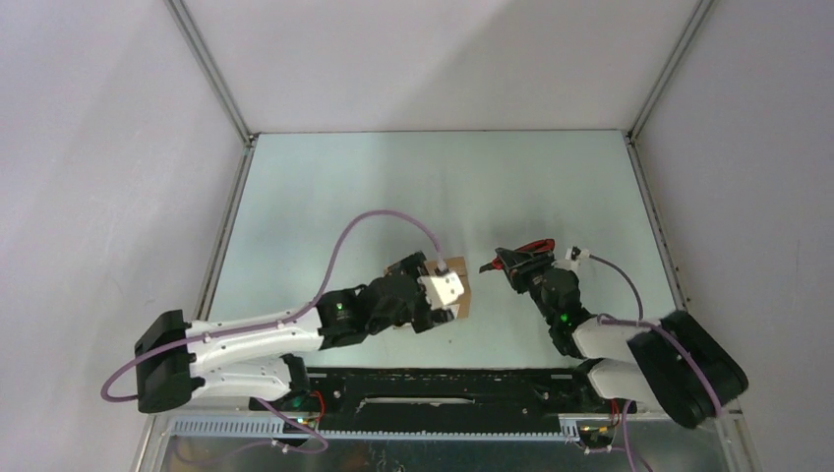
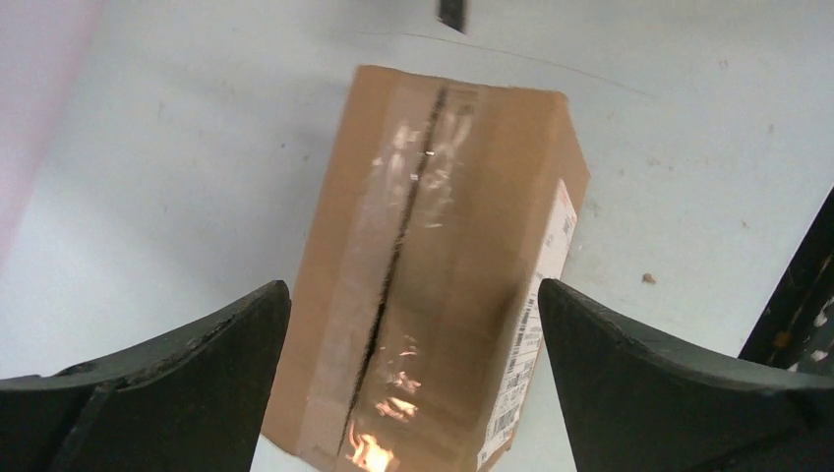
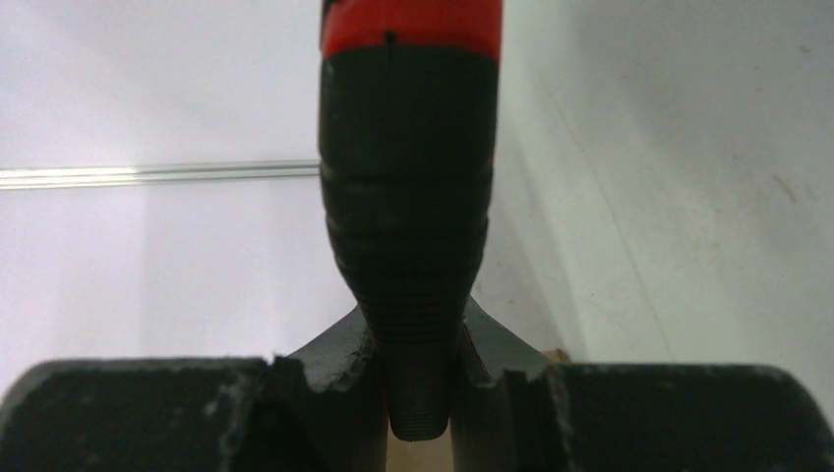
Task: Unpack the express box
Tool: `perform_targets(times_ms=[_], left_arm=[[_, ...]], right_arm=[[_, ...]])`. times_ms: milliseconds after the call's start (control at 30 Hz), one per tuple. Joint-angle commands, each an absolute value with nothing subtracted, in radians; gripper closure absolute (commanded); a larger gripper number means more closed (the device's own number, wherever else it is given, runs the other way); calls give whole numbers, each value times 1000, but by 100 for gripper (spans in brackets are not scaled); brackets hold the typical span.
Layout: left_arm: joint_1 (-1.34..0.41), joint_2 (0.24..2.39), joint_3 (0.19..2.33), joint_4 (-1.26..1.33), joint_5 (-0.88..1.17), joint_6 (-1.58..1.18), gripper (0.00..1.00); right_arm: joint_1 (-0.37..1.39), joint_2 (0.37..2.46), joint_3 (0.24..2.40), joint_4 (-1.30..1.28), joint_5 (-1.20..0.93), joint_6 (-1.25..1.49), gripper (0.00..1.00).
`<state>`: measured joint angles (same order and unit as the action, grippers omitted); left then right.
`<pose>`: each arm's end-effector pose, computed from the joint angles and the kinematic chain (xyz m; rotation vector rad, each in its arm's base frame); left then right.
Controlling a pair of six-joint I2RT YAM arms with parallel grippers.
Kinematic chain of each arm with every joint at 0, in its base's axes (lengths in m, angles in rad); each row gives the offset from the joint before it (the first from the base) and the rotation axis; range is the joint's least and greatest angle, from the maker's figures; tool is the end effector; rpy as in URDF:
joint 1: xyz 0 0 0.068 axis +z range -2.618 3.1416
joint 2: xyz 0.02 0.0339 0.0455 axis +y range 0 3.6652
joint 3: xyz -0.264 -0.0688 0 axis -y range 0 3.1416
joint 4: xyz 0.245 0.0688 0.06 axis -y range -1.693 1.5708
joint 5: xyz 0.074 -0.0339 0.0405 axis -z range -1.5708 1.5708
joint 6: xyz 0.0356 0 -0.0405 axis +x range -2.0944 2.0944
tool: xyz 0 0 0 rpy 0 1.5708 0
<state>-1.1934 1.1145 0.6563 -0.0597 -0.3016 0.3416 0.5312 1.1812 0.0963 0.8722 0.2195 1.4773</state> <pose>0.0997 -0.2227 0.2425 1.3005 1.6102 -0.2097 0.1708 0.0913 0.1461 1.0430 1.6572 1.2129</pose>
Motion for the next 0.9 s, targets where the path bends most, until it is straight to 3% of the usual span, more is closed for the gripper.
perform_targets(times_ms=[0,200,433,567,867], left_arm=[[-1103,1080,797,-228,-274,72,0],[-981,1094,892,-435,-243,-426,0],[-764,1138,946,-733,-160,-781,1],[-701,1093,844,-661,-45,-831,4],[-577,1231,838,-488,128,-680,25]], right_arm=[[483,1331,140,1152,107,1472,100],[479,1431,147,1269,62,1505,100],[499,1443,156,1262,62,1523,100],[529,1431,159,1235,84,1522,100],[622,1276,137,1049,184,1495,100]])
